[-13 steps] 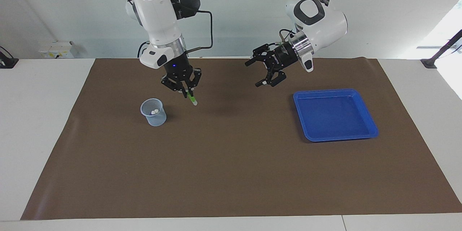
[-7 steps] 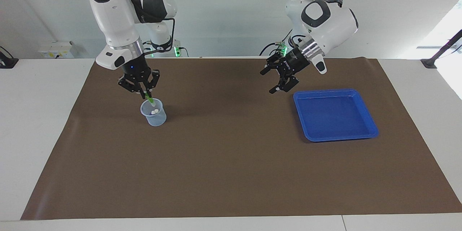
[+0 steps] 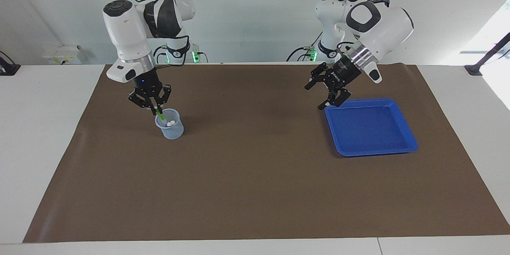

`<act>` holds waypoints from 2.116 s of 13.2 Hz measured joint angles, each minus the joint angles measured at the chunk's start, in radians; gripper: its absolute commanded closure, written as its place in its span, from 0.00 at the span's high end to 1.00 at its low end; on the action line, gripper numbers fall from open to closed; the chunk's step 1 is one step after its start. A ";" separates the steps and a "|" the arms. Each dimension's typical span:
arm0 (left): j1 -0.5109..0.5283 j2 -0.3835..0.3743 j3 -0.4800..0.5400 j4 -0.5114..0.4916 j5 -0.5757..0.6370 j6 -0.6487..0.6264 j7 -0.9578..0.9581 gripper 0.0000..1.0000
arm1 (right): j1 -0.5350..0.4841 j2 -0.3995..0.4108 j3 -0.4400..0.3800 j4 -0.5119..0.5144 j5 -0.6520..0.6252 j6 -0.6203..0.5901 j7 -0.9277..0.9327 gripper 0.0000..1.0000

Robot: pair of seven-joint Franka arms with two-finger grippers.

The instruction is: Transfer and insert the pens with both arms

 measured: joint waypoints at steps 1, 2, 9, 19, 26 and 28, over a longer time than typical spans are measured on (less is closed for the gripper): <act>0.010 0.000 0.000 0.001 0.015 0.000 0.000 1.00 | 0.000 -0.001 0.000 -0.019 0.000 0.022 0.000 0.00; 0.017 0.000 0.000 0.001 0.030 0.000 0.001 1.00 | 0.000 -0.001 0.000 -0.036 0.000 0.043 0.000 0.00; 0.021 0.030 0.002 0.018 0.172 0.000 0.003 1.00 | 0.000 -0.001 0.000 -0.146 0.000 0.186 0.000 0.00; 0.124 0.073 0.062 0.173 0.465 -0.305 0.421 1.00 | 0.000 0.019 -0.006 -0.048 0.000 0.078 0.020 1.00; 0.124 0.084 0.081 0.272 0.733 -0.570 0.878 1.00 | -0.001 0.105 -0.046 0.334 -0.001 -0.361 0.164 1.00; 0.124 0.084 0.081 0.310 0.788 -0.647 0.996 1.00 | -0.001 0.127 -0.048 0.427 -0.011 -0.477 0.220 1.00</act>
